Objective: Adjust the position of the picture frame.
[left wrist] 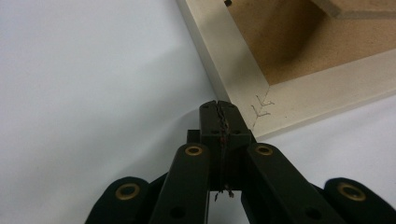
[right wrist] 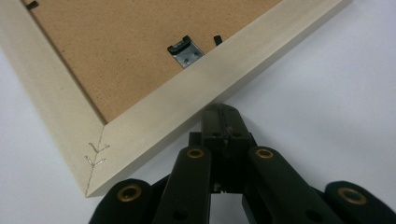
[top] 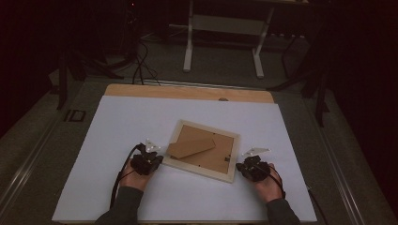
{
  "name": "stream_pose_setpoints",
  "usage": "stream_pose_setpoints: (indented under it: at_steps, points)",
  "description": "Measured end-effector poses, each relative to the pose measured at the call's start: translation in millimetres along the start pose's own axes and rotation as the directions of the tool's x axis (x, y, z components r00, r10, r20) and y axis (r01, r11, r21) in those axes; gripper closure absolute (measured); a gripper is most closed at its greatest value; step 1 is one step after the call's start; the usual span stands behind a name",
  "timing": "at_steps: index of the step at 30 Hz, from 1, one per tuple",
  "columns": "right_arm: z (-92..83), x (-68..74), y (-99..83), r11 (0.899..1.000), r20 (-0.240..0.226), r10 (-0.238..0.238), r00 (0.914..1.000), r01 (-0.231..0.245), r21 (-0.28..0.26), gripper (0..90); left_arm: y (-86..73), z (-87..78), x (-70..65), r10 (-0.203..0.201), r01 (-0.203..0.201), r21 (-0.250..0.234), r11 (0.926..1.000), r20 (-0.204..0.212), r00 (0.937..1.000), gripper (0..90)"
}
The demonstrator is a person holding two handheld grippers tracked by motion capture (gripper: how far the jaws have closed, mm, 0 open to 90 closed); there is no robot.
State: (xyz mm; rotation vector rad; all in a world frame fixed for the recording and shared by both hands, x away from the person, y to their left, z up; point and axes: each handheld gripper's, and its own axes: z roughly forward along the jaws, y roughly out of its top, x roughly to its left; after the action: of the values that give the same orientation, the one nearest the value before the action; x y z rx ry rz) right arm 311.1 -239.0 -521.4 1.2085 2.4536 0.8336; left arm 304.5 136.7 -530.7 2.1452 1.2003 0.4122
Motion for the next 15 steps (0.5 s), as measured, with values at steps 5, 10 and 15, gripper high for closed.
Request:
stream_pose_setpoints:
  at_steps: [5,10,15]
  points:
    - [3.6,-2.7,5.3,1.0,0.002,0.003,1.0,-0.003,0.005,90.0,-1.5,-2.0,-1.5,-0.004,0.005,0.006,1.0,-0.006,1.0,90.0]
    - [7.1,-4.3,10.8,1.0,0.01,-0.001,0.9999,0.001,0.012,90.0,-2.8,-4.2,-3.1,0.0,0.0,0.016,0.9999,-0.014,0.9999,90.0]
    - [10.9,-6.2,16.2,1.0,0.015,-0.004,0.9999,0.004,0.015,90.0,-4.3,-6.2,-5.3,0.002,-0.002,0.022,0.9998,-0.027,0.9996,90.0]
